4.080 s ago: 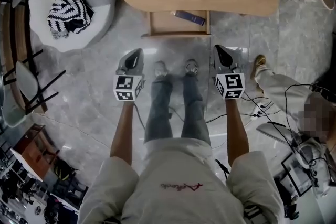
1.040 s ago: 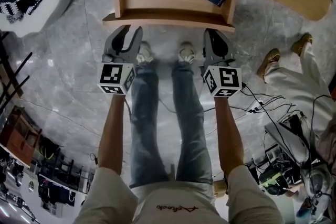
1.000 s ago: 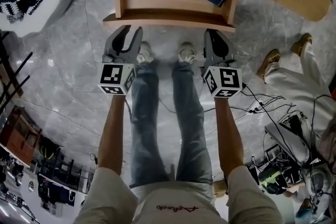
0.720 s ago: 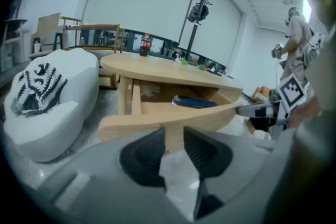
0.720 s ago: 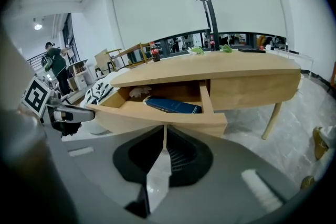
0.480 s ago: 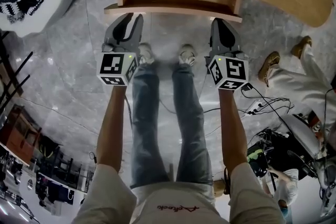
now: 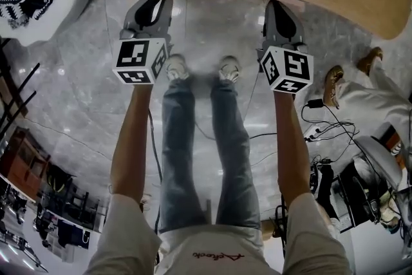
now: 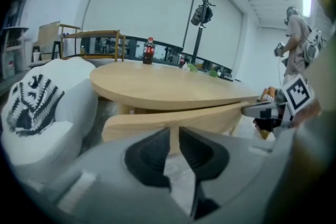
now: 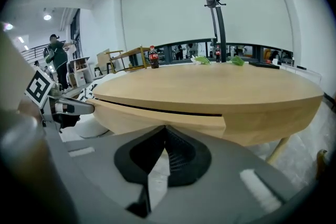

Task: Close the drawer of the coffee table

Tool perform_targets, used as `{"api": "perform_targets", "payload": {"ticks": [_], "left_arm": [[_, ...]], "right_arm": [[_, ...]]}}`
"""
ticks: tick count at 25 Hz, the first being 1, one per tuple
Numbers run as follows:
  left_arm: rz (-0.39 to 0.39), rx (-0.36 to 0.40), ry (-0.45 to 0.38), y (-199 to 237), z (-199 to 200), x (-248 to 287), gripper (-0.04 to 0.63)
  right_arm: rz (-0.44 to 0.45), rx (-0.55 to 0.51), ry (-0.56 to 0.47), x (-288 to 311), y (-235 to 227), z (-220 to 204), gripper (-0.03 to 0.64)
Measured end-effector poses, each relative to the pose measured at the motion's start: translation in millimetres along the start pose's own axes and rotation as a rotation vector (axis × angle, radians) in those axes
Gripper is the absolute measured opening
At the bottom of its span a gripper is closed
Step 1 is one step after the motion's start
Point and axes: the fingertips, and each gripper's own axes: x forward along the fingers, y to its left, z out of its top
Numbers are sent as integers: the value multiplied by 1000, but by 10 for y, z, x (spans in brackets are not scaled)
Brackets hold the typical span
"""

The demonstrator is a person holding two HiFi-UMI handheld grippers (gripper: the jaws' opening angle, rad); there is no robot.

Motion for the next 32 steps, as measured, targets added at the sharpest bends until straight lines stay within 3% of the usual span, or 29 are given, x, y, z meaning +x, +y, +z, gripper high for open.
{"api": "perform_targets", "payload": {"ticks": [21,24,32], "left_arm": [[9,18,-35,122,174,206,37],[18,1,-46,99,173,148,3],[-10,39,-56,-245,204,-276,2]], "right_arm": [[11,-81,-26,201,-83,120,8],[18,-69,-17,140,-51,97,6],[45,-75,-43,-333,130,151,6]]}}
